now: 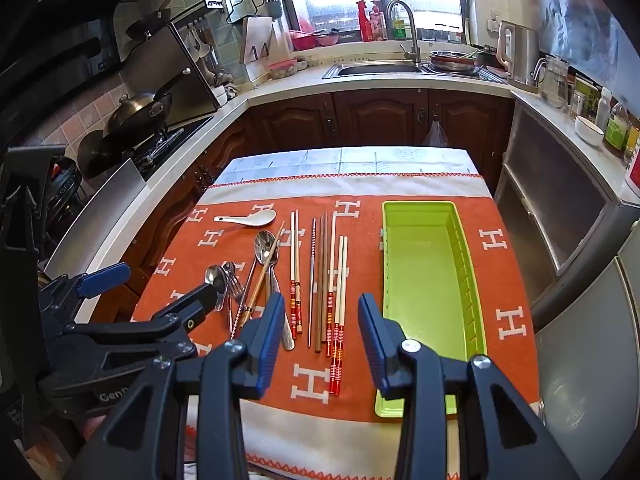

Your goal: Organize utensils

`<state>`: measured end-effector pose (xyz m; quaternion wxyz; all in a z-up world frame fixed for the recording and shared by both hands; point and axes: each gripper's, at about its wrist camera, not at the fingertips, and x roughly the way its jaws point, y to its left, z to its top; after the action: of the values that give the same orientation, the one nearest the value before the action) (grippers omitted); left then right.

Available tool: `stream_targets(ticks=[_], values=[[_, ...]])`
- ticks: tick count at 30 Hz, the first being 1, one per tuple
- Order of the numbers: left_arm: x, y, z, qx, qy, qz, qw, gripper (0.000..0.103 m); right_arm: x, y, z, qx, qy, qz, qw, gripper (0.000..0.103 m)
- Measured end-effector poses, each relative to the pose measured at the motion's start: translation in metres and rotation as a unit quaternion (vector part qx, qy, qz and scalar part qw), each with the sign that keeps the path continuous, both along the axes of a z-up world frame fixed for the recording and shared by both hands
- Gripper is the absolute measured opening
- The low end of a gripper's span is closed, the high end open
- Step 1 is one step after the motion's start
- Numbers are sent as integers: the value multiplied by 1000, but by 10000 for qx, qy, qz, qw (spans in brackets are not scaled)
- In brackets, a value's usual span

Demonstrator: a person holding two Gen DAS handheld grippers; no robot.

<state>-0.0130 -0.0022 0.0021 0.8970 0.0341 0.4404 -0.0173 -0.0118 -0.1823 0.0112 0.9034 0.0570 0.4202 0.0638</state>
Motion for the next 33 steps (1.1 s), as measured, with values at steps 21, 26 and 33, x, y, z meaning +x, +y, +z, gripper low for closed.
stream_targets(ticks=[21,26,33], values=[[-5,1,-1,12,17,-9,10000,102,-2,0,-2,14,-1,-13,10000,38],[-7,2,-2,10,30,-8,10000,102,-1,0,-3,12,-7,-9,10000,38],[-4,3,-6,-49,121,-77,9999,102,-2,3,-6,35,36,-21,10000,38]])
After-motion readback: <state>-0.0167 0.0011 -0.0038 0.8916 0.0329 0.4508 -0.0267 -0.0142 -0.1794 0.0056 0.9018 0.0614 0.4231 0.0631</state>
